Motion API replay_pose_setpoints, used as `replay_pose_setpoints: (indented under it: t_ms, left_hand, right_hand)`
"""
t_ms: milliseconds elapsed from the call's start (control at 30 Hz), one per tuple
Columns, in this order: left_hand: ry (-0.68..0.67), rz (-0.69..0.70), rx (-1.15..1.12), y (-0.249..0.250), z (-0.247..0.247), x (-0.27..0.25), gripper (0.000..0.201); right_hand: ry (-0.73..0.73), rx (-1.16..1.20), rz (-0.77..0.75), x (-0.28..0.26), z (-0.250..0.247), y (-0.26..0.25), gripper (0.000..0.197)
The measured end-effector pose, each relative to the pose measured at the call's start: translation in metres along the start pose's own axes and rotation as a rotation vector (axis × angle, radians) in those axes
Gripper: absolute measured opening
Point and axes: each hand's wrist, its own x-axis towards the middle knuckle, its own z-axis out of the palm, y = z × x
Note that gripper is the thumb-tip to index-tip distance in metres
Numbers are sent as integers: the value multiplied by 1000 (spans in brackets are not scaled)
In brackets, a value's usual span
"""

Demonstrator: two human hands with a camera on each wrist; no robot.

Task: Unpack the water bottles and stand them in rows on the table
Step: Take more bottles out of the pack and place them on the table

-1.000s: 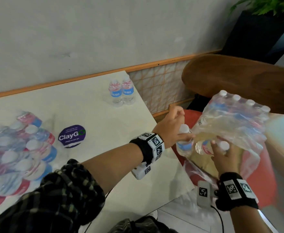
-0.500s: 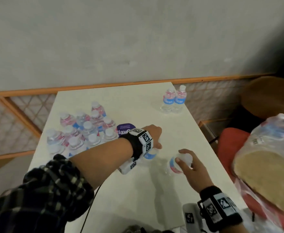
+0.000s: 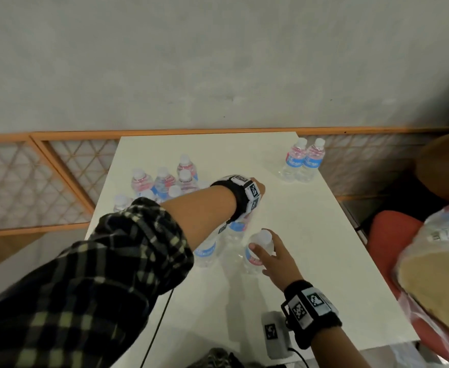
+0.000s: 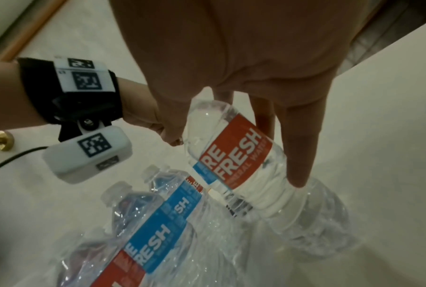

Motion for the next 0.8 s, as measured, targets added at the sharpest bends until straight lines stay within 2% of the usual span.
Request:
replay_pose_setpoints:
  t_ms: [67, 133, 233, 367, 433, 467, 533, 600, 633, 700, 800]
  left_hand:
    - [56, -47, -35, -7, -11, 1, 28]
    - [87, -104, -99, -17, -24, 4, 20]
    - [199, -232, -151, -40, -33, 15, 34]
    - [179, -271, -121, -81, -22, 48, 32]
    - [158, -324, -153, -99, -16, 52, 20]
    - [153, -316, -163, -103, -16, 45, 16]
    - [155, -286, -149, -109, -13, 34, 23]
    - [116, -288, -130, -112, -11, 25, 9]
    - [119, -280, -139, -114, -8, 23, 9]
    - [140, -259, -177, -116, -6, 20, 15]
    - [186, -263, -172, -124, 0, 26, 33]
  right_hand:
    - [3, 10, 20, -1, 0, 0, 53]
    - [1, 23, 58, -2, 2, -1, 57]
    - [-14, 36, 159, -5, 6, -7, 68]
    - [-102, 101, 274, -4, 14, -11, 79]
    - [-141, 189, 291, 1, 20, -12, 80]
    - [-154, 233, 291, 5, 23, -13, 80]
    - [-198, 330, 288, 12, 27, -13, 85]
    - [-251, 469, 322, 18, 29, -13, 81]
    - [-264, 574, 363, 21, 29, -12, 75]
    - [-243, 779, 470, 26, 29, -10, 69]
    - [-209, 786, 563, 29, 33, -13, 74]
